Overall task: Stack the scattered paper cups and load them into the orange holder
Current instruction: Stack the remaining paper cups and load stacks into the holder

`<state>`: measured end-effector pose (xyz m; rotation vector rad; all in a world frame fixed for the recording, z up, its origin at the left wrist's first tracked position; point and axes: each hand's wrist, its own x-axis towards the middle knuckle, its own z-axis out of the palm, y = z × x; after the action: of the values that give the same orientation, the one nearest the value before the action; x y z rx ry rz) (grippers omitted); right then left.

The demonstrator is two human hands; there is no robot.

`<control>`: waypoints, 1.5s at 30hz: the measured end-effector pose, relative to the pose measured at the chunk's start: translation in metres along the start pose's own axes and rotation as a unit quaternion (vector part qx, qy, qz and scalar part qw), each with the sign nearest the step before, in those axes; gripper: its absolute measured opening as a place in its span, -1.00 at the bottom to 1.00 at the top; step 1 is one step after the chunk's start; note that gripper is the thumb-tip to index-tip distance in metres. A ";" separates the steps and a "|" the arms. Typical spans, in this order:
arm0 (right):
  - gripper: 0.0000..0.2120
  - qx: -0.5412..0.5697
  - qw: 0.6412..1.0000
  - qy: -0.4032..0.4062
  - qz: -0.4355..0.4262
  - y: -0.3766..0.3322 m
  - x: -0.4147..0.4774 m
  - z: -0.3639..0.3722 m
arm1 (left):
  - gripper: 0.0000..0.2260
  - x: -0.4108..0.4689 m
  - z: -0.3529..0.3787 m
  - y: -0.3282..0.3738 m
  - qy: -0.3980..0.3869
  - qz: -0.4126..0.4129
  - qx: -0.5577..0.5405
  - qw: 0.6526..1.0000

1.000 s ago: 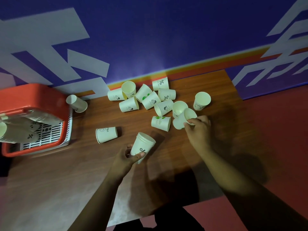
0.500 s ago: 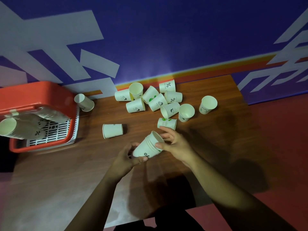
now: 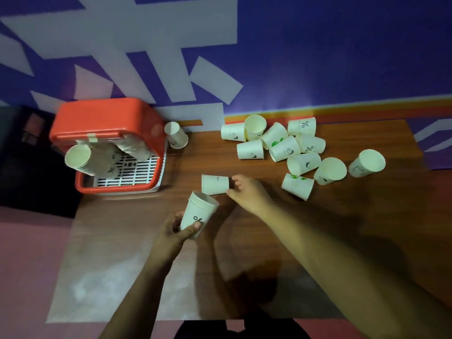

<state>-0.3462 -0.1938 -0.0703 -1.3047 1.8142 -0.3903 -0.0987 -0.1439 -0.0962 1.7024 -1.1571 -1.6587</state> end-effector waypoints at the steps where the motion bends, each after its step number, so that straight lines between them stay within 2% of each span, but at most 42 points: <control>1: -0.47 -0.052 0.998 0.004 -0.025 -0.005 0.011 0.009 | -0.31 -0.002 -0.011 -0.003 0.006 0.000 0.001 1.000; 3: -0.38 -0.152 0.986 0.001 -0.071 -0.015 0.031 0.028 | -0.32 -0.005 -0.031 -0.007 0.018 0.004 -0.004 1.000; 5: -0.38 -0.225 0.970 -0.017 -0.090 -0.024 0.050 0.045 | -0.34 -0.006 -0.049 -0.012 0.032 0.003 -0.012 0.999; 8: -0.47 -0.305 0.949 -0.022 -0.075 -0.028 0.068 0.066 | -0.37 -0.006 -0.072 -0.015 0.045 -0.002 -0.019 0.999; 10: -0.46 -0.323 0.944 -0.016 -0.068 -0.029 0.073 0.074 | -0.39 -0.002 -0.087 -0.018 0.042 -0.011 -0.013 0.999; 12: -0.44 -0.299 0.953 -0.005 -0.051 -0.031 0.076 0.080 | -0.39 0.003 -0.100 -0.021 0.035 -0.016 -0.002 0.999; 14: -0.43 -0.224 0.974 0.002 -0.028 -0.038 0.076 0.083 | -0.39 0.009 -0.111 -0.023 0.027 -0.018 0.010 0.999; 16: -0.38 -0.060 0.998 0.001 -0.007 -0.052 0.073 0.084 | -0.40 0.017 -0.118 -0.025 0.026 -0.018 0.012 0.999; 17: -0.33 0.049 0.999 -0.004 0.001 -0.062 0.071 0.084 | -0.40 0.021 -0.119 -0.024 0.026 -0.019 0.016 0.999; 19: -0.27 0.219 0.975 -0.019 0.019 -0.083 0.064 0.083 | -0.42 0.029 -0.121 -0.021 0.019 -0.018 0.022 0.999; 22: -0.30 0.328 0.944 -0.020 0.020 -0.108 0.055 0.083 | -0.45 0.042 -0.125 -0.012 -0.005 -0.006 0.014 1.000; 26: -0.31 0.298 0.953 -0.055 -0.023 -0.124 0.043 0.085 | -0.42 0.059 -0.128 0.006 -0.040 0.014 -0.024 0.999; 29: -0.29 0.262 0.962 -0.067 -0.031 -0.131 0.044 0.088 | -0.51 0.068 -0.128 0.015 -0.026 0.021 -0.060 0.998; 32: -0.53 0.228 0.971 -0.056 -0.052 -0.140 0.047 0.090 | -0.57 0.076 -0.127 0.019 -0.007 0.023 -0.100 0.995; 35: -0.67 0.207 0.975 -0.041 -0.070 -0.147 0.053 0.100 | -0.49 0.083 -0.127 0.024 0.007 0.027 -0.124 0.992; 37: -0.68 0.198 0.978 -0.047 -0.054 -0.151 0.060 0.106 | -0.42 0.087 -0.130 0.026 0.015 0.027 -0.122 0.992; 41: -0.66 0.242 0.963 -0.115 0.015 -0.161 0.079 0.105 | -0.46 0.093 -0.141 0.016 0.026 0.024 -0.107 0.994; 43: -0.65 0.209 0.976 -0.056 0.028 -0.164 0.103 0.096 | -0.46 0.093 -0.148 0.013 0.022 0.025 -0.094 0.995; 45: -0.57 0.126 0.991 0.034 0.028 -0.165 0.133 0.086 | -0.41 0.091 -0.153 0.012 0.017 0.024 -0.084 0.996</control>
<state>-0.1899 -0.3608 -0.0714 -1.0760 1.7879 -0.6185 0.0374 -0.2573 -0.1151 1.5808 -1.0054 -1.6410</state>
